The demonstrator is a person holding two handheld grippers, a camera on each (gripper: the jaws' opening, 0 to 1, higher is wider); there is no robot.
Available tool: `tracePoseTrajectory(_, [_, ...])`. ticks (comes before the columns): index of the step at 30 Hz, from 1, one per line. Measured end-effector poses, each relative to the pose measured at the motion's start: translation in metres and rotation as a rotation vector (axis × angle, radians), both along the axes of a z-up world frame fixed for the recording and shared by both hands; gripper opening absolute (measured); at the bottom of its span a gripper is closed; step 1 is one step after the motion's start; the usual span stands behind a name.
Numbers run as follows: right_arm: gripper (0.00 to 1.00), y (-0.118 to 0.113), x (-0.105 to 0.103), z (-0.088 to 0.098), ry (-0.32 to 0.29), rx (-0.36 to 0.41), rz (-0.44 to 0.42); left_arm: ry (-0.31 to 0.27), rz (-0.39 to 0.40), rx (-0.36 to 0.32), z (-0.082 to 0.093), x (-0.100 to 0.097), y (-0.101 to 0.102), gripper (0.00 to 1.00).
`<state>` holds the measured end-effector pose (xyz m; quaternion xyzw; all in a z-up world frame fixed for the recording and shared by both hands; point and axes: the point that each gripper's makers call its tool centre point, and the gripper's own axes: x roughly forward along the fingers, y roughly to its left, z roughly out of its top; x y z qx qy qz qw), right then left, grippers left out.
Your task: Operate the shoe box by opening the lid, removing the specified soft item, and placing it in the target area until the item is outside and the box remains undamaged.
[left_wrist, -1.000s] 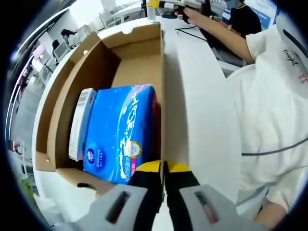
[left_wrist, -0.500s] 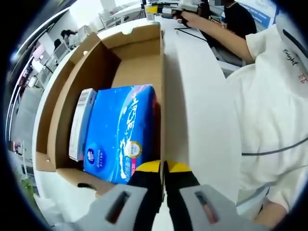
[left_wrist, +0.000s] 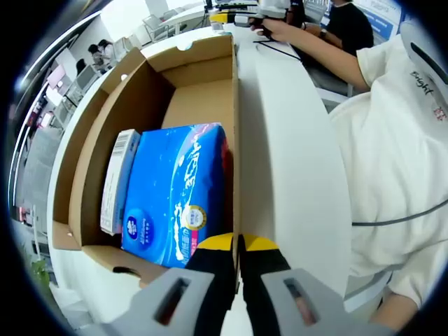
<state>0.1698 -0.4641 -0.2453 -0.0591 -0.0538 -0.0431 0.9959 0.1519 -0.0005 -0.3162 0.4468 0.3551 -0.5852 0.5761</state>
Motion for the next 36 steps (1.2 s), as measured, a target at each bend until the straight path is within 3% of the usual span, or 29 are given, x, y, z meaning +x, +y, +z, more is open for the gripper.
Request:
tracePoseTrajectory(5, [0.21, 0.000, 0.001, -0.009, 0.052, 0.007, -0.007, -0.004, -0.002, -0.001, 0.000, 0.002, 0.000, 0.01])
tracePoseTrajectory(17, [0.27, 0.000, -0.001, -0.006, 0.055, 0.032, 0.005, -0.005, -0.001, 0.002, 0.000, -0.001, -0.001, 0.01])
tracePoseTrajectory(20, [0.33, -0.002, -0.002, -0.004, 0.062, 0.060, -0.003, -0.005, 0.000, 0.001, 0.000, -0.001, -0.001, 0.01])
tracePoseTrajectory(31, [0.36, 0.001, -0.009, 0.020, 0.016, 0.048, -0.016, -0.007, -0.002, 0.000, 0.000, -0.003, -0.001, 0.01])
tracePoseTrajectory(36, [0.42, 0.004, -0.014, 0.037, 0.010, 0.039, -0.045, -0.008, -0.003, -0.001, 0.000, -0.003, -0.001, 0.01])
